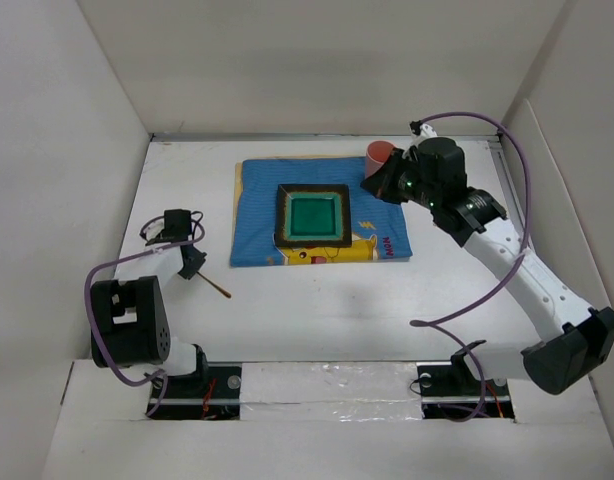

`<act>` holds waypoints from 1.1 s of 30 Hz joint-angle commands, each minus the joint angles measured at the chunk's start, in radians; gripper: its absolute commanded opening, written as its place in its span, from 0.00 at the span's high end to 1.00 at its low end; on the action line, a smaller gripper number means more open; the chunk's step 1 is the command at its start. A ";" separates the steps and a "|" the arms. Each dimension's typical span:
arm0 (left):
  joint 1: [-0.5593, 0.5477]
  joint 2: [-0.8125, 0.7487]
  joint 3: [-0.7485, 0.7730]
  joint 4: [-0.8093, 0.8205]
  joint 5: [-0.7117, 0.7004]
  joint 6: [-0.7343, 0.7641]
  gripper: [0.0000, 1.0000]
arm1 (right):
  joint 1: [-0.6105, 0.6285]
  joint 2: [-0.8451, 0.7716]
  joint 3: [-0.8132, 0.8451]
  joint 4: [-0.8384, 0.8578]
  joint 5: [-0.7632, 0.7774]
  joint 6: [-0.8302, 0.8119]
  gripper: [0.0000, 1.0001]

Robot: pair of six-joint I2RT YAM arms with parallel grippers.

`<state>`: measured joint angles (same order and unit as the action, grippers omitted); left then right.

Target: Set the dinner table for one person

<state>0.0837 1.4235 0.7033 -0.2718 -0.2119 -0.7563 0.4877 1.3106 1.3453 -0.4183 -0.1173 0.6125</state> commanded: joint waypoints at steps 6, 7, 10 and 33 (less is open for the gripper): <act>-0.009 0.049 -0.021 -0.012 -0.009 0.035 1.00 | 0.011 -0.053 0.032 0.016 0.045 -0.023 1.00; -0.009 0.049 -0.025 -0.010 -0.007 0.037 1.00 | 0.011 -0.053 0.032 0.016 0.045 -0.023 1.00; -0.009 0.049 -0.030 -0.004 -0.011 0.051 1.00 | 0.011 -0.059 0.040 0.006 0.051 -0.025 1.00; -0.383 0.122 0.522 -0.187 -0.110 0.373 1.00 | -0.078 -0.132 -0.023 -0.100 0.105 -0.060 1.00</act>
<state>-0.2432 1.4647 1.1229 -0.4179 -0.2859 -0.4694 0.4229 1.2194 1.3407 -0.4957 -0.0452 0.5720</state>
